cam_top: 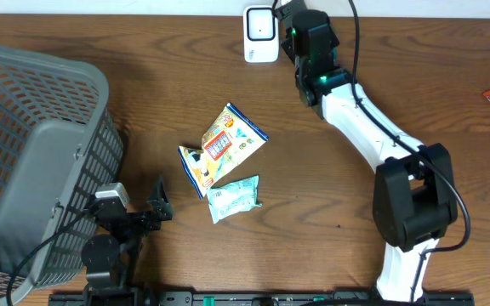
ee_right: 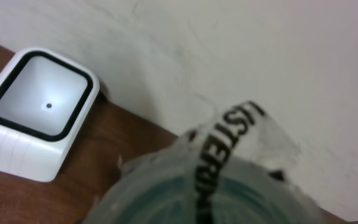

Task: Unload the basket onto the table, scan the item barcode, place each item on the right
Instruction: 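Lift the bottle and hold it in front of the scanner, then carry the bottle to the right table edge and release it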

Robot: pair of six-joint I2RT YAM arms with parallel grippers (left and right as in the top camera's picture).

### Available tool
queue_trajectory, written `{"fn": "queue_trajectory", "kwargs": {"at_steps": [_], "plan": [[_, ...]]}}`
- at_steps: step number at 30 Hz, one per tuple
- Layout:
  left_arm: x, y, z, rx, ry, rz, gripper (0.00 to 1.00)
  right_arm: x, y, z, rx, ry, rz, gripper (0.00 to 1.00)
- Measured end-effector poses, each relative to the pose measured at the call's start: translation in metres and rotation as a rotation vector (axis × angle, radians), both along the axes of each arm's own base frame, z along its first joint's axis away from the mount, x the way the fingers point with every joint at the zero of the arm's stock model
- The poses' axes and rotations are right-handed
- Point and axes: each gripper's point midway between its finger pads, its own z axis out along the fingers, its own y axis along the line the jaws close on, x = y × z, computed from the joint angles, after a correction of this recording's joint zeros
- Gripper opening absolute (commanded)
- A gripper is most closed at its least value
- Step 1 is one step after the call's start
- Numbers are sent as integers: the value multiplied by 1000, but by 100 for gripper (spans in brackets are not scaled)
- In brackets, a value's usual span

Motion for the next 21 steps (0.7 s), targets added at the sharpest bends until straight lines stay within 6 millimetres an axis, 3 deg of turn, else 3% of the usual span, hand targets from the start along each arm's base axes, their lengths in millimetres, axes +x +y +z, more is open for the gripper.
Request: {"fn": "queue_trajectory", "kwargs": {"at_steps": [6,21], "plan": [[0,0,0,0,0,0,100,4,2,-13,-2,7,2,1],[0,0,0,0,0,0,100,17,9,15,-4,-97,26,1]]}}
